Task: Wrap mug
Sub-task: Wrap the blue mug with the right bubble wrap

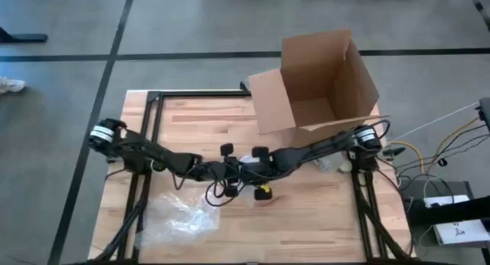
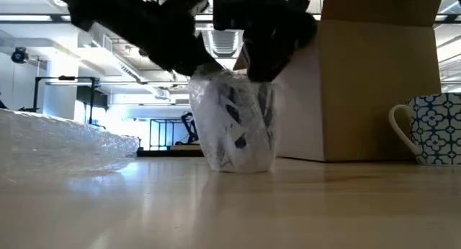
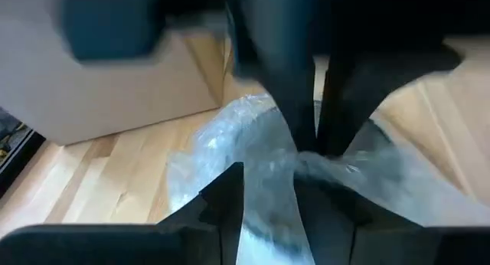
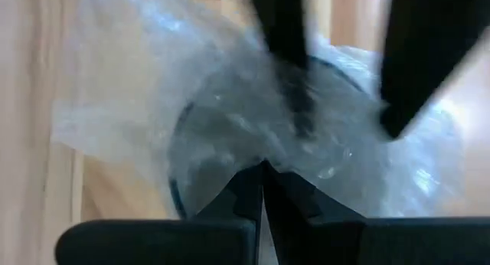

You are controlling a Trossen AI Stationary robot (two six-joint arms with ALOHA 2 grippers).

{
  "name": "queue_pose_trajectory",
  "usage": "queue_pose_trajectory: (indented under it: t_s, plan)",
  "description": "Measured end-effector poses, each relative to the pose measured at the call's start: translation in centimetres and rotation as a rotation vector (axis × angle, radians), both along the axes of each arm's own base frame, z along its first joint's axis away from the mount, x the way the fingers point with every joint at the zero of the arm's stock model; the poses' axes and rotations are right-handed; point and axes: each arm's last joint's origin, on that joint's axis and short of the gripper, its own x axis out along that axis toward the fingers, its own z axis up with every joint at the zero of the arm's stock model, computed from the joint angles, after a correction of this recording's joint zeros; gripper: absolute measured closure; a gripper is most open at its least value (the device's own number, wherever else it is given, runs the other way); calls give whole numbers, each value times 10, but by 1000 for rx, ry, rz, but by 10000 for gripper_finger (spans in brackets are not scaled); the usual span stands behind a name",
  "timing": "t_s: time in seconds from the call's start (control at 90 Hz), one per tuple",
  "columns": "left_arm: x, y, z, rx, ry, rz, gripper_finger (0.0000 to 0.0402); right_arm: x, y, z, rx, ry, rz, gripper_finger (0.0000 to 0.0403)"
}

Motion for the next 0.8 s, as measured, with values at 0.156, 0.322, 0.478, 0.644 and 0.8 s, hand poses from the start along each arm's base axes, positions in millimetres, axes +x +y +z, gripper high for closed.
queue_pose_trajectory:
  t_s: [0.156,0.322,0.478,0.644,0.8]
  plan:
    - [-13,-7,11,-73,18,-32,299,4,-3,-7,0,3,-12,403]
    - [-30,-21,15,-159,89,-51,302,4,-5,-7,-1,0,-13,403]
    - [-40,-21,7,-109,108,59,306,5,-5,-7,-4,-2,-1,403]
    - [-39,-13,-8,-76,132,127,314,5,-5,-7,-3,-12,1,403]
    - [-24,-20,-7,-128,29,11,320,6,-5,-7,-3,-16,1,403]
